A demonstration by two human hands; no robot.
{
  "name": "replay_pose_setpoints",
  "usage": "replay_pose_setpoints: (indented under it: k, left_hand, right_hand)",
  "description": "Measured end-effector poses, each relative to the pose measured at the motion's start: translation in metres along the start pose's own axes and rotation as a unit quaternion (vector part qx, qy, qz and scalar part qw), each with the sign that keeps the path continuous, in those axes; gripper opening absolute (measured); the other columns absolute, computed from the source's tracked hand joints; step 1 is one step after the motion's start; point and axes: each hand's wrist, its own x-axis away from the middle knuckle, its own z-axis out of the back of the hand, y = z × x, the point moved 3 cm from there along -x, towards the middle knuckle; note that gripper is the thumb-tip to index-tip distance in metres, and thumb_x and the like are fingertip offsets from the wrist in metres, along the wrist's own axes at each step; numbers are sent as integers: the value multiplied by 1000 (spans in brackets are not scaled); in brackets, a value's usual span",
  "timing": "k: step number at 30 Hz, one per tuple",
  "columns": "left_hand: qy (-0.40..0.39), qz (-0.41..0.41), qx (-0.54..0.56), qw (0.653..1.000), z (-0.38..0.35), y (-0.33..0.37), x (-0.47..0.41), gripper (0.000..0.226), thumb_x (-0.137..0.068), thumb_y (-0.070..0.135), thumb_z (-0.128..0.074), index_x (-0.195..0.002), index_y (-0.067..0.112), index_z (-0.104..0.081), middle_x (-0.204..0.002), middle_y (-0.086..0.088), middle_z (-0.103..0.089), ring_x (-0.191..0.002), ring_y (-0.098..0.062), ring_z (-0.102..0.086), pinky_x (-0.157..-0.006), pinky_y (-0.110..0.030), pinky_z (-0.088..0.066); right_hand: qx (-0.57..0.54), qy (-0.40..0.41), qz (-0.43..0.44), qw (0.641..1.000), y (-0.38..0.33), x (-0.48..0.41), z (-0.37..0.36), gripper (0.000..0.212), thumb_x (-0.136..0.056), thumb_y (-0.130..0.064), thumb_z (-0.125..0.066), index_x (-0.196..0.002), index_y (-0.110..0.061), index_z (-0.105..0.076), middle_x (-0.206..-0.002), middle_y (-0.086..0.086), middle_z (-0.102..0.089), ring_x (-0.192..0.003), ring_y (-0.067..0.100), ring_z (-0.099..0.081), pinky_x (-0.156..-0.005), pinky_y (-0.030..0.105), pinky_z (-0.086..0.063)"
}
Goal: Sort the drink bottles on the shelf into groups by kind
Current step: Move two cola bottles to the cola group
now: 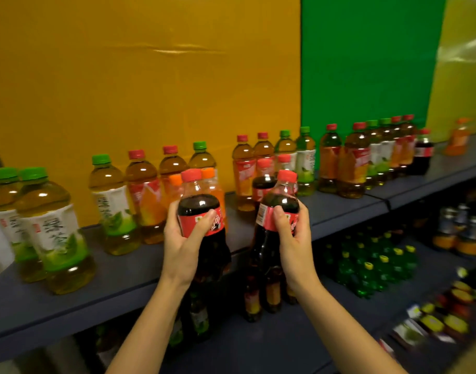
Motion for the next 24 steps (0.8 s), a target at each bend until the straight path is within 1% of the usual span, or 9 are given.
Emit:
replay_pose_setpoints:
  k: [3, 6, 9, 11, 14, 15, 18, 21, 24]
  left_hand:
    - [-23, 15, 13, 1000, -57, -12, 6, 44, -60, 44, -69, -99, 28, -57, -86, 12, -68, -84, -8, -65, -73, -25, -54]
    - [-41, 25, 36, 998, -119, -22, 14, 51, -62, 38, -72, -107, 19, -56, -92, 4, -66, -83, -6, -66, -68, -19, -52]
    - [-48, 48, 55, 996, -179, -35, 22, 61, -57, 43, -71, -111, 20, -56, -93, 4, -66, -83, -7, -65, -68, -20, -53]
    - [-53, 61, 68, 994, -215, -46, 28, 54, -55, 46, -70, -104, 26, -58, -92, 5, -66, -81, -5, -65, -69, -20, -53]
    - [-61, 79, 82, 992, -265, -57, 32, 46, -57, 44, -72, -99, 29, -59, -91, 6, -66, -81, -5, -66, -69, -21, -54]
    - [-64, 84, 83, 991, -277, -59, 32, 44, -59, 41, -73, -99, 29, -59, -90, 6, -66, -81, -6, -66, -70, -22, -54]
    - [-78, 93, 87, 989, -326, -66, 25, 41, -64, 35, -70, -102, 26, -58, -91, 6, -66, -81, -7, -66, -69, -24, -53]
    - [-89, 89, 94, 988, -371, -75, 15, 52, -59, 41, -73, -106, 23, -58, -93, 3, -66, -82, -8, -66, -65, -21, -53]
    - [-98, 92, 98, 986, -414, -90, 2, 68, -55, 46, -72, -114, 18, -55, -98, 1, -65, -85, -10, -67, -67, -22, -54]
  right_hand:
    - [29, 22, -1, 999, -7, -12, 64, 48, -80, -51, -58, -121, -28, -46, -114, -5, -60, -107, 11, -59, -97, 42, -48]
    - [57, 33, 6, 998, -20, -24, 131, 51, -76, -55, -57, -120, -30, -46, -113, -7, -60, -104, 8, -60, -91, 36, -50]
    - [87, 45, 17, 995, -31, -39, 196, 49, -75, -50, -55, -118, -28, -46, -109, -11, -59, -99, 1, -60, -88, 29, -48]
    - [103, 48, 23, 993, -36, -48, 237, 54, -74, -49, -54, -122, -26, -44, -109, -10, -59, -100, 4, -60, -87, 28, -49]
    - [126, 49, 33, 990, -43, -62, 289, 53, -73, -51, -53, -121, -31, -44, -110, -17, -56, -99, -5, -58, -82, 17, -49]
    - [129, 50, 31, 990, -44, -66, 301, 53, -73, -51, -53, -121, -31, -43, -110, -17, -56, -98, -5, -58, -81, 17, -48]
    - [140, 61, 32, 988, -49, -85, 346, 54, -74, -50, -54, -122, -29, -43, -109, -11, -58, -99, 3, -60, -84, 25, -48]
    - [148, 69, 36, 986, -51, -109, 385, 55, -74, -49, -53, -124, -29, -41, -110, -12, -57, -97, -1, -60, -83, 22, -48]
    - [153, 75, 40, 985, -48, -134, 416, 55, -74, -49, -53, -124, -29, -41, -109, -15, -57, -96, -6, -59, -82, 20, -48]
